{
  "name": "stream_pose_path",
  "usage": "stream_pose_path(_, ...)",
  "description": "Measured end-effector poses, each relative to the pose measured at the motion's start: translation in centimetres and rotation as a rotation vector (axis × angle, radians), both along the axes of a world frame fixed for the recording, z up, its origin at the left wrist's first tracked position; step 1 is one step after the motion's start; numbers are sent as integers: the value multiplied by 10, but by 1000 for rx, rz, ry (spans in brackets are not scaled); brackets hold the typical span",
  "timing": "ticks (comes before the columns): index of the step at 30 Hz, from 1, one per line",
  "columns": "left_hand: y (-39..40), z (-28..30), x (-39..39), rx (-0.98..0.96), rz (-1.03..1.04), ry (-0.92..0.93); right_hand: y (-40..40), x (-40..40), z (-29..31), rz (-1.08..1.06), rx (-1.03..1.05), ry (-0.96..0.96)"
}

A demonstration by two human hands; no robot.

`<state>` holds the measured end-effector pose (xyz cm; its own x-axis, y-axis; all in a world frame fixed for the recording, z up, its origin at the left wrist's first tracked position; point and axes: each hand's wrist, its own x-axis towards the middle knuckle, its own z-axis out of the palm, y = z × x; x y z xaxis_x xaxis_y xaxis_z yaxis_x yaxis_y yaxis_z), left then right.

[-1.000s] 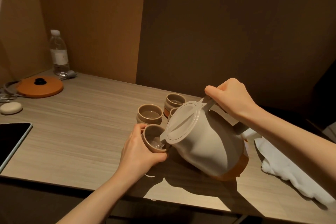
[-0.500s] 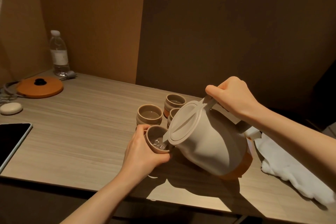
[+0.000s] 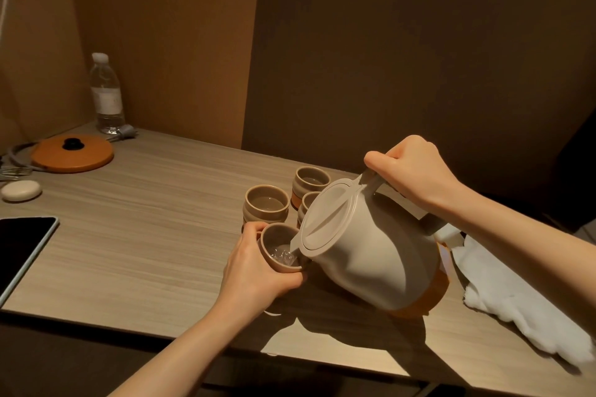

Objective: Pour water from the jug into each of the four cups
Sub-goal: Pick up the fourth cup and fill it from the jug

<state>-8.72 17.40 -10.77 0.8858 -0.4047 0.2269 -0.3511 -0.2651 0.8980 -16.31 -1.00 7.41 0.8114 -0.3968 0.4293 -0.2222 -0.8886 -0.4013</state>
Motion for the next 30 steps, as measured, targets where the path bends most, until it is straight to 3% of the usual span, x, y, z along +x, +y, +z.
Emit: stream_pose_path(30,2,-2,-2,-14,-2,44,0,0,-2,37,30,18)
